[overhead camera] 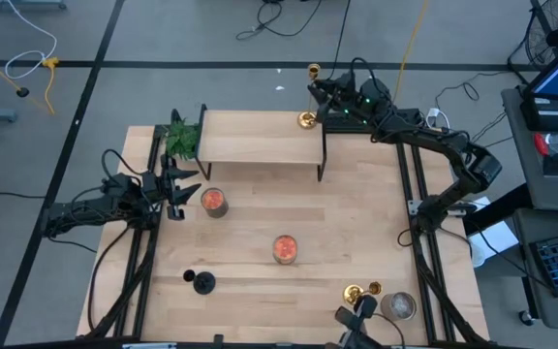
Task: Pick & Place candle stick holders
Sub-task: Put the top gold candle holder on the shelf
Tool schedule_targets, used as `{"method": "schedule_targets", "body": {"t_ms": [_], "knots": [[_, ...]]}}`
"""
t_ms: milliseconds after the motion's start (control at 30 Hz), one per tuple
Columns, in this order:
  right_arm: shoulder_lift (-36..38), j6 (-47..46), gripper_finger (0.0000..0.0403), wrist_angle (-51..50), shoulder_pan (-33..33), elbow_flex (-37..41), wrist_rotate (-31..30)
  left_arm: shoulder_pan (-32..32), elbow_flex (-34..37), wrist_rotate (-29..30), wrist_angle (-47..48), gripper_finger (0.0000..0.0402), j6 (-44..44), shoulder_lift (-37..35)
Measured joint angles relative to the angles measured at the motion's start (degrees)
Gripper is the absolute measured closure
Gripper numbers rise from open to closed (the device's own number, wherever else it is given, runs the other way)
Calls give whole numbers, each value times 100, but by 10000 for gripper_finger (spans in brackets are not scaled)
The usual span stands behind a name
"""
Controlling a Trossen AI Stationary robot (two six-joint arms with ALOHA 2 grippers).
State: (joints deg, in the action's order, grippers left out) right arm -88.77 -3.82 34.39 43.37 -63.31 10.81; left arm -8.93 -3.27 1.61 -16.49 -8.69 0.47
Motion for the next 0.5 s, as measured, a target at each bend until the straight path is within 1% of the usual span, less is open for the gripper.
{"method": "schedule_targets", "body": {"t_ms": [267,367,500], "knots": [[286,46,228,-337,-260,4,-17,1,0,0,-1,227,88,1],[550,152,221,-802,-339,4,-65,0,0,0,3,227,153,0],[1002,444,220,-1863,-453,4,-408,1,0,0,44,227,153,2]]}}
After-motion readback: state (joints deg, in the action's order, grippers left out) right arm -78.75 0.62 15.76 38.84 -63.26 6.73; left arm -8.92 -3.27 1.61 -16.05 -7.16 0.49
